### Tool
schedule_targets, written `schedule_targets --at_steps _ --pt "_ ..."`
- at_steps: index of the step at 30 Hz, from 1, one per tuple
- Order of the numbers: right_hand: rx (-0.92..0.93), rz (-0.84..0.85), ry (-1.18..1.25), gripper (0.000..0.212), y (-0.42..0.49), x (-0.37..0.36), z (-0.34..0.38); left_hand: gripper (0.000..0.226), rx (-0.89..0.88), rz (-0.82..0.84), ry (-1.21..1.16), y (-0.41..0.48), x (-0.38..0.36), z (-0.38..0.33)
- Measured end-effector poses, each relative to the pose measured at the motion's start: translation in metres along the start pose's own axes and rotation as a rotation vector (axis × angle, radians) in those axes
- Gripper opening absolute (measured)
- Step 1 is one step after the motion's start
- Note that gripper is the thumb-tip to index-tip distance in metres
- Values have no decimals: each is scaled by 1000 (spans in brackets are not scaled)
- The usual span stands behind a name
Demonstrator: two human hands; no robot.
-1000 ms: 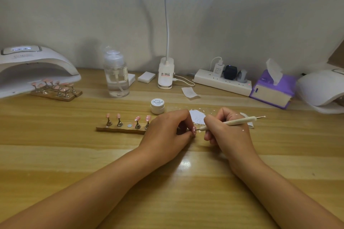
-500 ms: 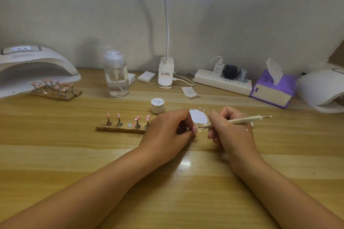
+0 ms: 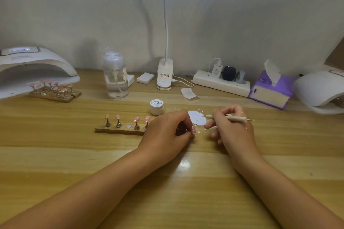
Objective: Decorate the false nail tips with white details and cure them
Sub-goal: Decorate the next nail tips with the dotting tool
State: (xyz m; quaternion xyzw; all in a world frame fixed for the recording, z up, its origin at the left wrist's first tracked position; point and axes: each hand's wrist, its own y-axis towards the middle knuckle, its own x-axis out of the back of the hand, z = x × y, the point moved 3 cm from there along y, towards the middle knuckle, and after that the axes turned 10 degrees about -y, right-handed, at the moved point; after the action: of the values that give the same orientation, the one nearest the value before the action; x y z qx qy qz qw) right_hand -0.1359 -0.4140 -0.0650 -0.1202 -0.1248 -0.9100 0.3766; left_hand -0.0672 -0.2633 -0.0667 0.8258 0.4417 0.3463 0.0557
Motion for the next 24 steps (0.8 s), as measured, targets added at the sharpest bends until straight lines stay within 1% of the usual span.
schedule_targets --at_steps 3,6,10,12,15,17,21,24 --pt "4 46 -79 17 5 1 -3 24 7 0 -6 0 0 0" --pt "24 100 -179 16 6 -2 -4 19 16 2 2 0 0 1" --pt "16 75 -182 14 7 0 -4 22 16 11 13 0 0 0" --pt "40 100 -218 17 6 -1 -3 20 17 11 15 0 0 0" --pt "22 105 -158 18 6 -1 -3 20 18 12 7 0 0 0" --pt "22 87 -68 17 4 0 -2 20 16 15 8 0 0 0" --pt "87 92 44 9 -3 3 6 22 7 15 1 0 1 -1" --pt "34 128 141 18 -8 1 8 20 7 19 -8 0 1 -1"
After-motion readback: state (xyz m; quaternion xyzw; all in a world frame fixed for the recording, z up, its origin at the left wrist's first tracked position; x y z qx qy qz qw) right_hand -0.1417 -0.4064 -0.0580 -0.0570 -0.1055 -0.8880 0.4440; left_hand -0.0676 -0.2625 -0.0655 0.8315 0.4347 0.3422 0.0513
